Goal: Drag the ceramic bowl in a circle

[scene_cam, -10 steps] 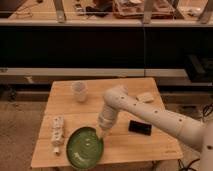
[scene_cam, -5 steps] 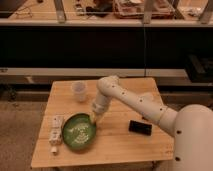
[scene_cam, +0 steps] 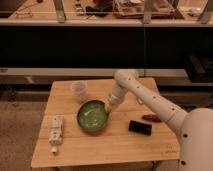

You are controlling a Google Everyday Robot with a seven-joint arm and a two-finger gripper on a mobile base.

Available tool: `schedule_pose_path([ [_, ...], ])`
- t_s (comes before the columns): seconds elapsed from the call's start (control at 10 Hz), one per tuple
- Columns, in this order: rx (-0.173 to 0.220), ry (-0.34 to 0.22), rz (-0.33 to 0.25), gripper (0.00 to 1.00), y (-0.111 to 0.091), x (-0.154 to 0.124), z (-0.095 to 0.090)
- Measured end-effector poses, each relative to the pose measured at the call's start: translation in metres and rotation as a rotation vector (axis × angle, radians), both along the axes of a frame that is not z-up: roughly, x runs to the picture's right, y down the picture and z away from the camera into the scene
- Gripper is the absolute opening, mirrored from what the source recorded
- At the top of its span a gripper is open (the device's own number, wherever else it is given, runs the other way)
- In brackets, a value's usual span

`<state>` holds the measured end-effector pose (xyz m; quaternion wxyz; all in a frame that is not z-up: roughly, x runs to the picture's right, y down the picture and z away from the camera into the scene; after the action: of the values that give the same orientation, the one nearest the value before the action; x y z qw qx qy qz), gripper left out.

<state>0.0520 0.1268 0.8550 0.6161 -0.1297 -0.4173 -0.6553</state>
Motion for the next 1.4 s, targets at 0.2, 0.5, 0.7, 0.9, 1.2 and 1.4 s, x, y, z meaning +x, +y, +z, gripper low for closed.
schedule_pose_path([
  [0.2,-0.032,0.05,-0.01,0.0,0.027,0.041,-0.021],
  [0.5,-0.09,0.006,-0.076,0.0,0.08,0.073,-0.065],
  [0.7,-0.09,-0.147,-0.164,0.0,0.098,0.054,-0.09],
  [0.9,-0.053,-0.33,-0.274,0.0,0.099,0.004,-0.104],
  [1.2,-0.029,-0.492,-0.395,0.0,0.106,-0.059,-0.104],
  [1.4,-0.029,-0.548,-0.447,0.0,0.112,-0.099,-0.087],
])
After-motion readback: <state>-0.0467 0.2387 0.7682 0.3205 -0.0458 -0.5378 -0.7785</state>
